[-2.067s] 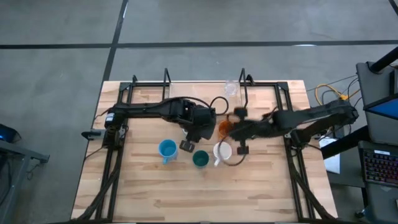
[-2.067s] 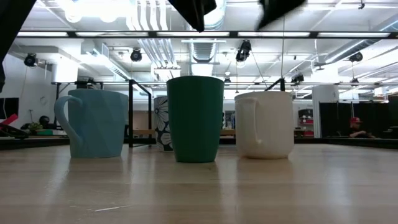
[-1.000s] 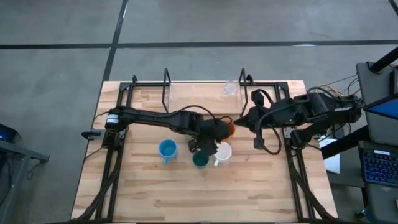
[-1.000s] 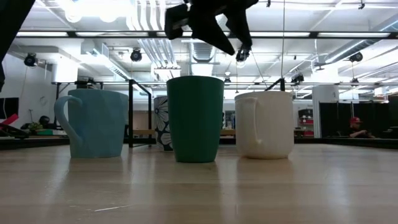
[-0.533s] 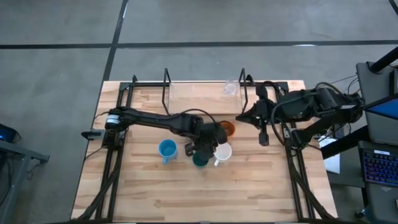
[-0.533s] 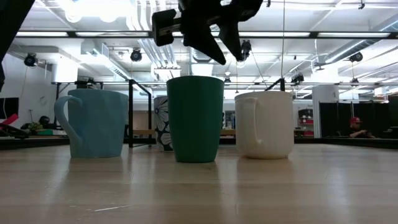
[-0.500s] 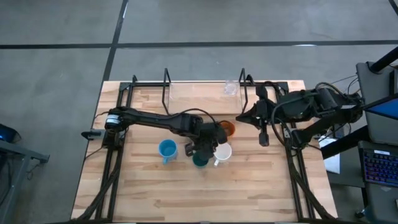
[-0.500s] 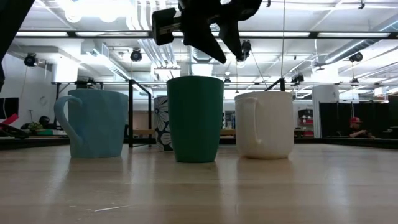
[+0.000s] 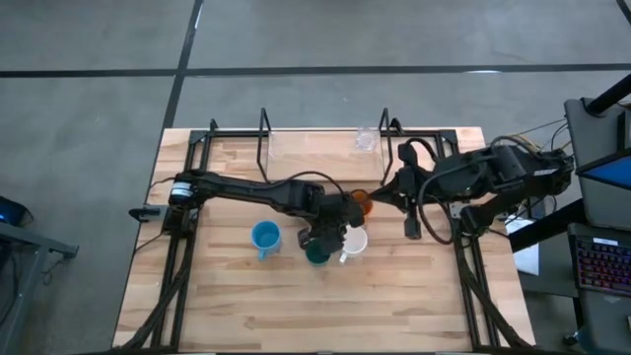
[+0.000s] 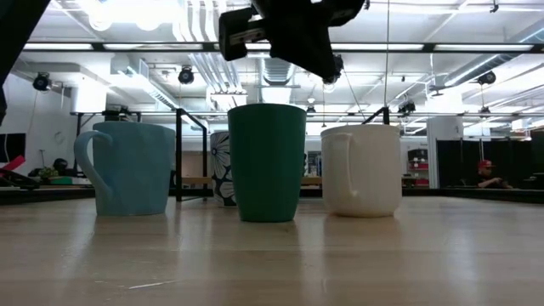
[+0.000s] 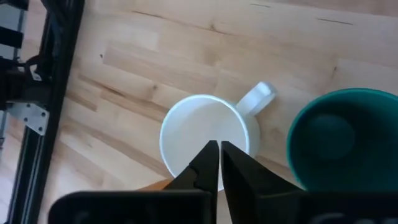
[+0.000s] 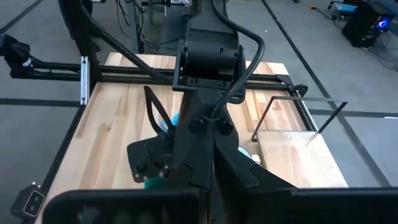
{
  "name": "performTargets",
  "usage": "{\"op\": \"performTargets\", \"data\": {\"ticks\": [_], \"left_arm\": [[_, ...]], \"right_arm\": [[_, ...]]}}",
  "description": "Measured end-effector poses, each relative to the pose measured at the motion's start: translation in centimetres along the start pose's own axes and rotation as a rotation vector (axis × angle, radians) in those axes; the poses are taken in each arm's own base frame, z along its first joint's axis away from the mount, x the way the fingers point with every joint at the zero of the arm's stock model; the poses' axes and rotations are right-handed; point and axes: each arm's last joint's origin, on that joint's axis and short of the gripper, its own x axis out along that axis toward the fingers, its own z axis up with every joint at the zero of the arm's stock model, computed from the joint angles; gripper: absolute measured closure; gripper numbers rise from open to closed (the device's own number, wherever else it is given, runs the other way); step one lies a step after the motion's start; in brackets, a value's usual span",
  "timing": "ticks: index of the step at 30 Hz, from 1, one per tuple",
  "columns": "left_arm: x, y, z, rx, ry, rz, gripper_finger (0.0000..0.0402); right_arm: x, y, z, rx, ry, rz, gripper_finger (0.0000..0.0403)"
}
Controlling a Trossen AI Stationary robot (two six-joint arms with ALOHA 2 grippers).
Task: Stack small to large cups/mugs on shelf
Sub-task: Put the white mug on the shelf
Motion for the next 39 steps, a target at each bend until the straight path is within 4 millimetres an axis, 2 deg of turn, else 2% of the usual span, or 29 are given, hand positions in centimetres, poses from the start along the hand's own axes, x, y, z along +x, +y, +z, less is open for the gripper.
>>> {"op": "performTargets", "data": {"ticks": [6, 14, 20, 27, 30, 35, 39], "left_arm": [[0.8, -0.3, -0.2, -0.047, -0.008, -0.048, 0.04], [3.7, 1.0, -0.4, -0.02, 0.035, -0.029, 0.04], [3.1, 2.7, 0.3, -0.029, 0.019, 0.05, 0.04], [1.7, 3.1, 0.3, -0.128, 0.128, 0.118, 0.04], [0.6, 3.1, 0.4, -0.263, 0.202, 0.164, 0.04], [-0.5, 3.4, 0.6, -0.657, 0.244, 0.271, 0.04], [-1.1, 2.9, 1.0, -0.757, 0.27, 0.263, 0.04]], "right_arm": [[-0.8, -0.2, 0.4, 0.016, -0.051, 0.003, 0.0394], [-1.3, -0.4, 0.4, 0.042, -0.062, 0.01, 0.0394], [-1.3, -0.3, 0.2, 0.044, -0.047, 0.016, 0.0394], [-1.3, -0.2, 0.2, 0.044, -0.04, 0.04, 0.0394], [-1.3, -0.2, 0.2, 0.043, -0.04, 0.04, 0.0394], [-1.3, -0.2, -0.1, 0.037, -0.014, 0.038, 0.0394], [-1.3, -0.2, -0.1, 0.032, -0.008, 0.049, 0.0394]]}}
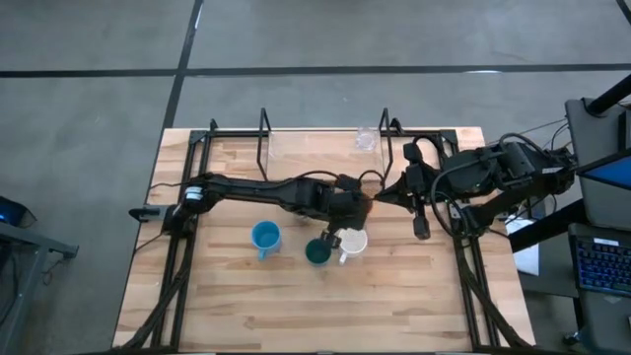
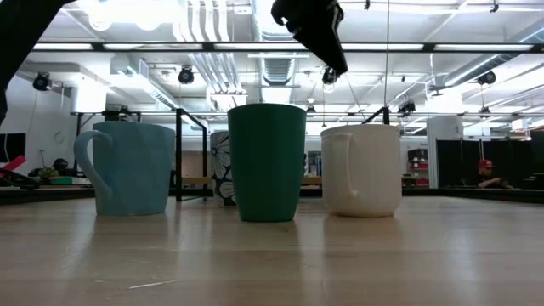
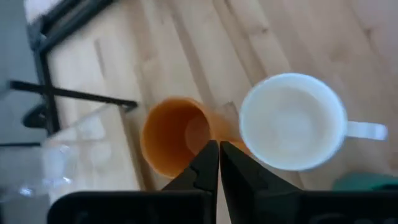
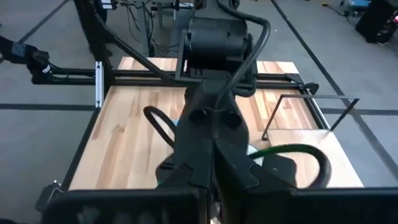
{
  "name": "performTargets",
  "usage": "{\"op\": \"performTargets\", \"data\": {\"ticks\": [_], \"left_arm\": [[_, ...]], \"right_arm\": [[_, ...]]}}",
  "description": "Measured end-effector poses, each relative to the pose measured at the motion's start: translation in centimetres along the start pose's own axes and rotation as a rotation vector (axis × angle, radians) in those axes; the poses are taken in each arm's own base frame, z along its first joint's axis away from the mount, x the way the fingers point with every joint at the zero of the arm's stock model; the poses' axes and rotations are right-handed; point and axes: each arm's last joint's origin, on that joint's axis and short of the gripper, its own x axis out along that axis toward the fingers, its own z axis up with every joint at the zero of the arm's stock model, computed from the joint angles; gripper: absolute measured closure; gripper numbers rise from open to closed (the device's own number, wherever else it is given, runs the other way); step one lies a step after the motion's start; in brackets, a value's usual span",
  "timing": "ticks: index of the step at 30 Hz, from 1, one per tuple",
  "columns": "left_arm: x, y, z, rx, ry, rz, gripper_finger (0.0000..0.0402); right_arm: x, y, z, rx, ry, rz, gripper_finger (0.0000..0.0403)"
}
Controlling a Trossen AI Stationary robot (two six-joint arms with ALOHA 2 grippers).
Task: Stack small to large cups/mugs on shelf
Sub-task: Put the white mug on the shelf
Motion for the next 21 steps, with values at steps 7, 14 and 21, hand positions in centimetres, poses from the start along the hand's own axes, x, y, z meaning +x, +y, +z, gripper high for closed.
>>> {"op": "performTargets", "data": {"ticks": [7, 14, 21], "left_arm": [[-0.2, -1.1, -0.6, -0.108, 0.114, 0.042, 0.0366], [-0.2, -1.5, -0.7, -0.317, 0.111, -0.053, 0.0256], [-0.3, -1.9, -0.9, -0.499, 0.144, -0.176, 0.021]], "right_arm": [[0.0, 0.0, -0.1, -0.015, 0.006, 0.014, 0.0394], [0.0, 0.0, 0.0, -0.018, 0.006, 0.014, 0.0394], [0.0, 0.0, -0.1, -0.027, 0.006, 0.014, 0.0394]]}}
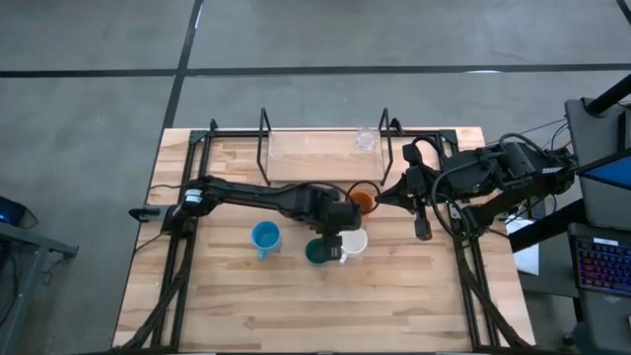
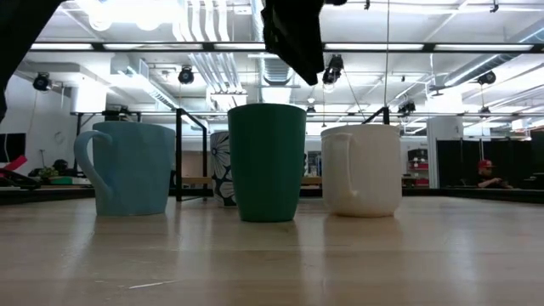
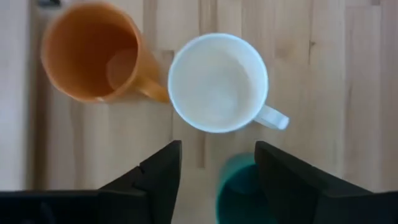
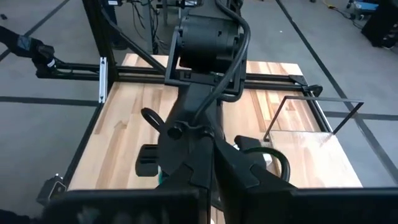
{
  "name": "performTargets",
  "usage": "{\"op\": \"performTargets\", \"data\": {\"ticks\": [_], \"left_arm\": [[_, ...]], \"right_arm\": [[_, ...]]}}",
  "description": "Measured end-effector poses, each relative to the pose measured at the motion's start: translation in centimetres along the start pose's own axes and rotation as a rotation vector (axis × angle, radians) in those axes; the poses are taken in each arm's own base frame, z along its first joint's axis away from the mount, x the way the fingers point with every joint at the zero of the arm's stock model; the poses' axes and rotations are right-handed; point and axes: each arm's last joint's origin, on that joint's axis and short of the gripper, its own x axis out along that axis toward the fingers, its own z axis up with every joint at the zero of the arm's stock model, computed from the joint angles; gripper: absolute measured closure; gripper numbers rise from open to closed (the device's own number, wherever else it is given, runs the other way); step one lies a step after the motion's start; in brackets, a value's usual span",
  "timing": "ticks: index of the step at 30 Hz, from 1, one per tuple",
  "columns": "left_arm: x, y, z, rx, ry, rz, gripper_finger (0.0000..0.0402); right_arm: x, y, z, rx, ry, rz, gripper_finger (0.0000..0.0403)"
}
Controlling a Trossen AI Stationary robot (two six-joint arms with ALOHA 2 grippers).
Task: Stack small to large cups/mugs on shelf
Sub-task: Put the white mug on the shelf
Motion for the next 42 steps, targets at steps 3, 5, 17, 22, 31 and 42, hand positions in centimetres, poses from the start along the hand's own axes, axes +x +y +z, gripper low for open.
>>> {"op": "performTargets", "data": {"ticks": [3, 5, 17, 22, 31, 42], "left_arm": [[0.0, 0.0, -0.1, -0.062, 0.014, -0.038, 0.0208], [0.0, 0.2, 0.0, -0.13, 0.021, -0.066, 0.0208], [0.0, 4.3, 2.4, -0.757, -0.073, -0.346, 0.0207], [0.6, 4.8, 2.8, -0.872, -0.05, -0.418, 0.0207], [2.5, 4.5, 0.6, -0.913, 0.153, -0.223, 0.0207], [2.6, 4.2, 1.0, -1.006, 0.12, -0.234, 0.0207]], "right_arm": [[0.0, 0.0, 0.0, -0.007, 0.003, 0.003, 0.0394], [0.0, 0.0, -0.1, -0.01, 0.011, 0.008, 0.0394], [0.0, -0.1, -0.2, -0.019, 0.017, -0.04, 0.0394], [-0.4, -0.4, -0.3, -0.009, 0.02, -0.092, 0.0394], [-1.4, -0.6, -0.3, -0.031, -0.003, -0.088, 0.0394], [-1.3, -0.7, -0.4, -0.04, 0.0, -0.12, 0.0394]]}}
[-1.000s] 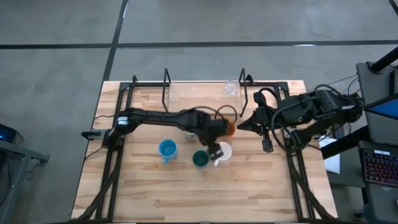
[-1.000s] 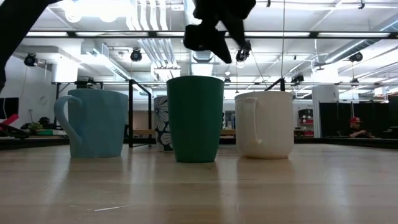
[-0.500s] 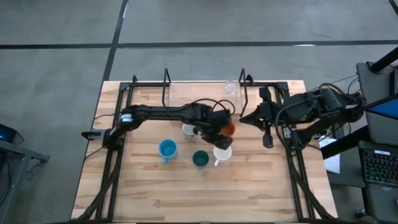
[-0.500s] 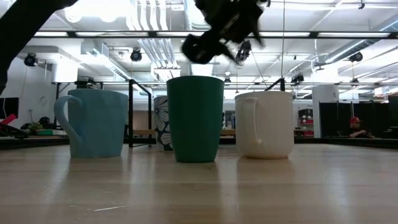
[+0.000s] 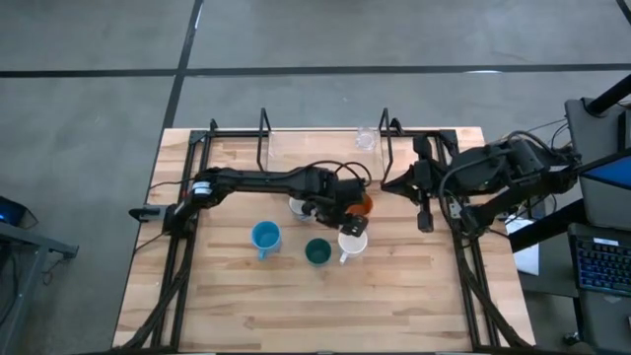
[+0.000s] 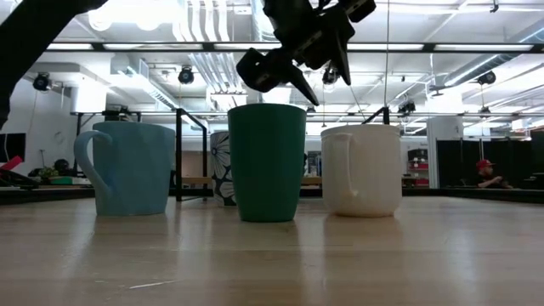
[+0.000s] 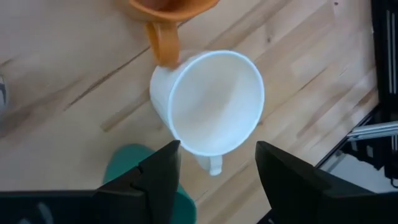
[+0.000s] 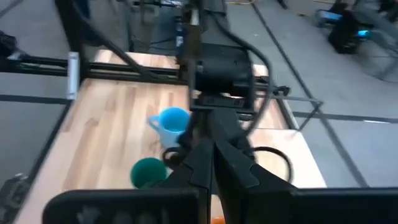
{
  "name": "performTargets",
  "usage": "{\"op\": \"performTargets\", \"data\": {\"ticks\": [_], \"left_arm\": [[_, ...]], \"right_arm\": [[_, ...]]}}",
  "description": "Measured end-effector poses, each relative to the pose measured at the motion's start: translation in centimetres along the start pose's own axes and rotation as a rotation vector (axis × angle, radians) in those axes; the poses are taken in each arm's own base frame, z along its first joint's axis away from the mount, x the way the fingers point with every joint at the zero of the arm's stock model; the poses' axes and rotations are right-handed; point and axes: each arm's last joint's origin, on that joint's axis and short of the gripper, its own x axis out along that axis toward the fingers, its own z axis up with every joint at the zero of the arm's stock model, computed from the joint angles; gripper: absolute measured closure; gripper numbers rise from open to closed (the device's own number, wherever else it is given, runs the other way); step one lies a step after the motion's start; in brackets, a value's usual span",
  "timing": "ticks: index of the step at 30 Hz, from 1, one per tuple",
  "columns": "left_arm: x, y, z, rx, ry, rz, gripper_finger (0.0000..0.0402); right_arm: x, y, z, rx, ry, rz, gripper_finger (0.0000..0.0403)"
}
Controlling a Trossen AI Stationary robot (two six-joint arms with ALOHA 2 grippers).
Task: Stack small to large cups/mugs on shelf
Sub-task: Put the white mug on the shelf
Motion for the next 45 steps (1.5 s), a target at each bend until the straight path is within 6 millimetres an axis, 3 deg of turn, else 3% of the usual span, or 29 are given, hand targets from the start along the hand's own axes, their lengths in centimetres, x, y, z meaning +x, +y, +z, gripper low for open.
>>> {"op": "performTargets", "data": {"ticks": [9, 19, 26, 30, 34, 39, 45], "left_arm": [[0.9, 0.1, -0.8, -0.001, 0.02, 0.027, 0.021], [1.6, 0.2, -1.2, 0.0, -0.007, 0.05, 0.0254], [2.2, 0.7, -1.2, -0.026, -0.004, 0.073, 0.0258], [2.1, 0.8, -1.3, 0.034, 0.013, 0.081, 0.0259], [1.6, 0.1, -1.6, 0.232, 0.011, 0.058, 0.0259], [0.6, -0.4, -1.8, 0.381, 0.015, 0.05, 0.0259], [-1.2, -0.6, -2.0, 0.468, -0.018, 0.039, 0.0259]], "right_arm": [[0.1, -0.7, -1.0, 0.072, 0.063, -0.248, 0.0394], [0.2, -0.7, -1.0, 0.086, 0.067, -0.251, 0.0394], [0.1, -0.7, -1.5, 0.116, 0.105, -0.255, 0.0394], [-0.1, -1.1, -3.9, 0.167, 0.362, -0.176, 0.0383], [-0.6, -1.0, -6.5, 0.191, 0.629, -0.032, 0.0358], [-0.2, 0.4, -9.7, 0.229, 0.755, 0.375, 0.0332], [2.0, 1.1, -15.8, 0.246, 0.81, 0.428, 0.0323]]}}
